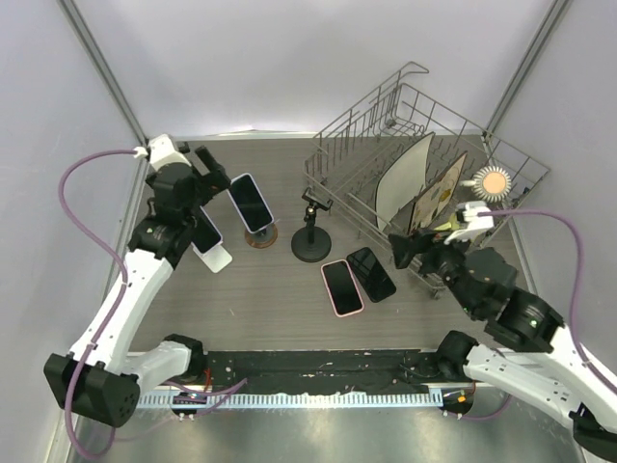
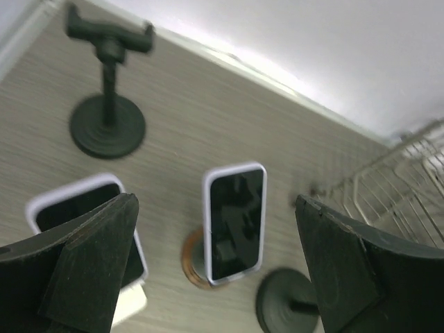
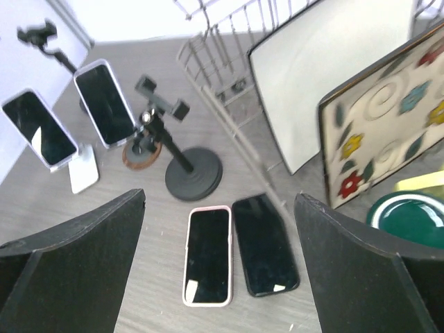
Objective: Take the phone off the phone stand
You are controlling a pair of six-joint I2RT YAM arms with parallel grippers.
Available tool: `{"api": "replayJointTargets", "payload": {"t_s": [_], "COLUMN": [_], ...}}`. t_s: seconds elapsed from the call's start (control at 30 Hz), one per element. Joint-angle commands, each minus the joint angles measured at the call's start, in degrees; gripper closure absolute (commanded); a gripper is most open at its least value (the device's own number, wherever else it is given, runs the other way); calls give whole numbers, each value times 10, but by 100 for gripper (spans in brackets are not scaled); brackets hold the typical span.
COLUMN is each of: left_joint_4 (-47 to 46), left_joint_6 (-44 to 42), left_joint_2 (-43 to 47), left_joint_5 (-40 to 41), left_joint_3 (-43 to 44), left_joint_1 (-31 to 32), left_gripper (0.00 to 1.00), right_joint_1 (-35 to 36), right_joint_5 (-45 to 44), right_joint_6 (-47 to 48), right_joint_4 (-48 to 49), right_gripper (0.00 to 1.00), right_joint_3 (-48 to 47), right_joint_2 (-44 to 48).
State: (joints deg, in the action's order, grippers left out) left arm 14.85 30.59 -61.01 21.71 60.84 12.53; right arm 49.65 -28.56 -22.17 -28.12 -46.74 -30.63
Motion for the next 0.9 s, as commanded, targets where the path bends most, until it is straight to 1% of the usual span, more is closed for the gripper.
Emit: {"api": "replayJointTargets", "payload": {"t_s": [0.0,0.1,0.13,0.17,0.2,0.27,0.33,0.43,0.47,0.57,0.7,0.87], "left_joint_4": [76,90,95,101,113,130,134,134,135,153,174,178], "left_joint_6": [72,87,98,103,107,126,134,139,140,154,190,197], "left_joint_2": [-29,-71,-84,-109,-125,-164,-187,-225,-233,-264,-290,-321], "left_joint_5": [67,116,153,169,183,208,207,228,246,265,313,337], "left_joint_3": [25,42,47,63,71,96,111,132,141,161,168,177], "left_joint_1": [74,122,131,147,152,164,168,184,189,192,193,193], "left_gripper": [0,0,0,0,0,0,0,0,0,0,0,0], "right_joint_1": [-1,-1,-1,-1,-1,-1,-1,-1,-1,-1,-1,-1], "right_joint_5": [-80,-123,-130,-135,-140,-146,-155,-168,-175,-184,-182,-169], "right_joint_6": [48,84,88,91,95,101,109,115,115,117,122,122], "right_joint_4": [-66,-51,-46,-30,-22,9,27,45,47,53,54,54], "right_gripper": [6,6,6,5,5,5,5,5,5,5,5,5], "right_joint_3": [-64,-53,-40,-33,-24,9,38,59,61,75,78,81], "right_joint_2": [43,92,107,119,150,180,223,269,278,304,300,296]}}
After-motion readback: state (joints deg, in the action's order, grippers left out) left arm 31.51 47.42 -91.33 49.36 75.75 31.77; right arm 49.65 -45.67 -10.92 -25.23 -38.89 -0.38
